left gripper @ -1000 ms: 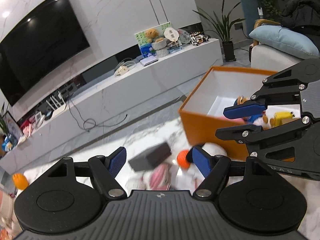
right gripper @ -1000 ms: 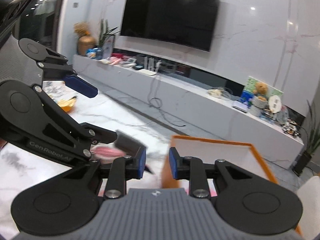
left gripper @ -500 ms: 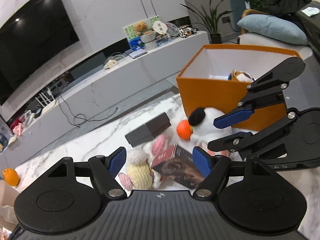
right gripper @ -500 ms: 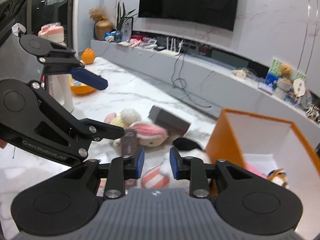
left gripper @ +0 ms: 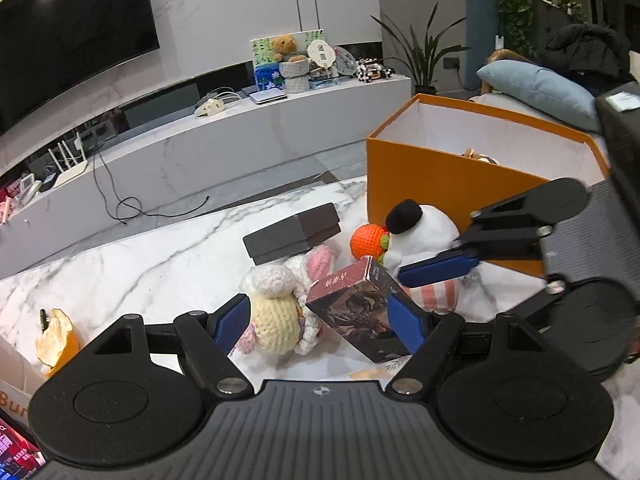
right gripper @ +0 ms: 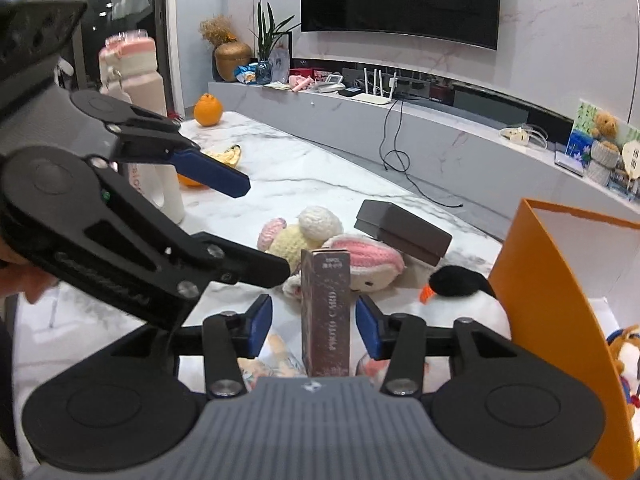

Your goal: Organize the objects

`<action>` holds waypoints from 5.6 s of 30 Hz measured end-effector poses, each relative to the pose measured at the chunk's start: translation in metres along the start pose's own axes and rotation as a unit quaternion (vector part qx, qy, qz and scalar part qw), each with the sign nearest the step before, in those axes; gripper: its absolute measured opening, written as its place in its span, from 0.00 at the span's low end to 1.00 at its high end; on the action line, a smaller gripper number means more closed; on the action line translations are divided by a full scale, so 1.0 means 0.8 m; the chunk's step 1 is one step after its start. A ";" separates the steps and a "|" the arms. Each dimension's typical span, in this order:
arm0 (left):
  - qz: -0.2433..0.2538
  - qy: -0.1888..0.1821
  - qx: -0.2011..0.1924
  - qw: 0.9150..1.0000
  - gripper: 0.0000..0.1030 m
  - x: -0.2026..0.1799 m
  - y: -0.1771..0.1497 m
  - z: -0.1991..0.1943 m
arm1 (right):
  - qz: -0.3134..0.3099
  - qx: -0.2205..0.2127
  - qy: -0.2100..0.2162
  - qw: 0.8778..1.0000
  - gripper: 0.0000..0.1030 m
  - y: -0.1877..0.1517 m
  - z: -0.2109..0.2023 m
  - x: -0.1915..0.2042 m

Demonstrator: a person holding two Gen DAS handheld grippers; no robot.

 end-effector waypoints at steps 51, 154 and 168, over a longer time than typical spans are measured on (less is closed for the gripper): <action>0.197 -0.180 0.043 0.963 0.90 -0.088 -0.066 0.086 | 0.053 0.191 -0.032 0.980 0.23 -0.053 -0.071 -0.059; -0.180 0.004 0.132 0.975 0.76 -0.065 -0.017 0.075 | 0.160 0.045 -0.061 0.984 0.24 0.032 -0.143 -0.151; -0.187 0.016 0.145 0.971 0.63 -0.071 -0.032 0.099 | 0.153 0.050 -0.066 0.985 0.24 0.030 -0.142 -0.147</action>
Point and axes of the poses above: each gripper's, at about its wrist camera, not at the fingertips, and z roughly the way its jaws point, x to its left, y to its top, the point moved 7 cm from there along z, roughly the way its jaws point, and after that the axes turned 9 degrees about z, right-handed, at the moved point
